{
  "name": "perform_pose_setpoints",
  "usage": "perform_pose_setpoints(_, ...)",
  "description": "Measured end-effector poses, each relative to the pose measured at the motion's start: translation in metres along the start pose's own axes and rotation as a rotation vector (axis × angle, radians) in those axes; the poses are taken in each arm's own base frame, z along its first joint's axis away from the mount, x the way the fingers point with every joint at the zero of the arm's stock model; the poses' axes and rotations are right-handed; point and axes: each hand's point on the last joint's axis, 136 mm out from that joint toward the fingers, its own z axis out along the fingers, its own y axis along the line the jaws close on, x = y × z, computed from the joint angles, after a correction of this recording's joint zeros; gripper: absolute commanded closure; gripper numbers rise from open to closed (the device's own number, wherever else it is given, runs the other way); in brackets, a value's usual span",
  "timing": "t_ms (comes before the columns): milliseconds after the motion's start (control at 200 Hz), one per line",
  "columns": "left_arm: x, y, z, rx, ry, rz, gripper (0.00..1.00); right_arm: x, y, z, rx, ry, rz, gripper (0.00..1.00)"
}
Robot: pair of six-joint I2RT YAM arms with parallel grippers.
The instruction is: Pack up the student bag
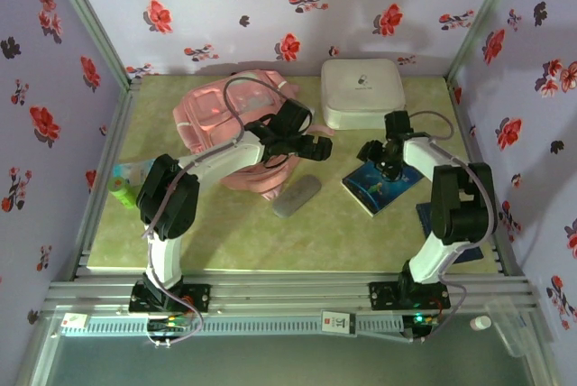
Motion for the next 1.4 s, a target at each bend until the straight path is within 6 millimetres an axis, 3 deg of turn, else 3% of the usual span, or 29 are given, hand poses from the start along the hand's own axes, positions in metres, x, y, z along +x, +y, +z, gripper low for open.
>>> perform_pose_setpoints(205,-0.001,0.003,0.000,-0.005,0.001,-0.007,0.00,0.026,0.012,0.012,-0.026,0.048,-0.052,0.32)
perform_pose_setpoints(430,0.000,0.006,0.000,-0.012,0.004,-0.019,0.00,0.051,0.029,0.009,-0.111,0.070,-0.106,0.33)
perform_pose_setpoints(595,-0.001,0.003,0.006,-0.002,0.012,-0.027,0.00,0.070,0.030,-0.004,-0.159,0.096,-0.110,0.32)
perform_pose_setpoints(735,-0.005,-0.011,0.023,0.026,0.029,-0.018,0.01,0.057,0.031,-0.031,-0.175,-0.006,-0.087,0.31)
perform_pose_setpoints(830,0.001,-0.024,0.037,0.052,0.055,-0.006,0.03,0.040,0.021,-0.051,-0.167,-0.105,-0.030,0.31)
perform_pose_setpoints(955,0.017,-0.050,0.057,0.094,0.107,0.020,0.10,0.027,-0.015,-0.065,-0.102,-0.203,0.072,0.30)
perform_pose_setpoints(1125,0.038,-0.079,0.081,0.131,0.172,0.056,0.19,0.040,-0.058,-0.059,0.002,-0.194,0.166,0.32)
perform_pose_setpoints(1400,0.071,-0.092,0.109,0.124,0.265,0.054,0.36,0.059,-0.074,-0.047,0.041,-0.144,0.205,0.47)
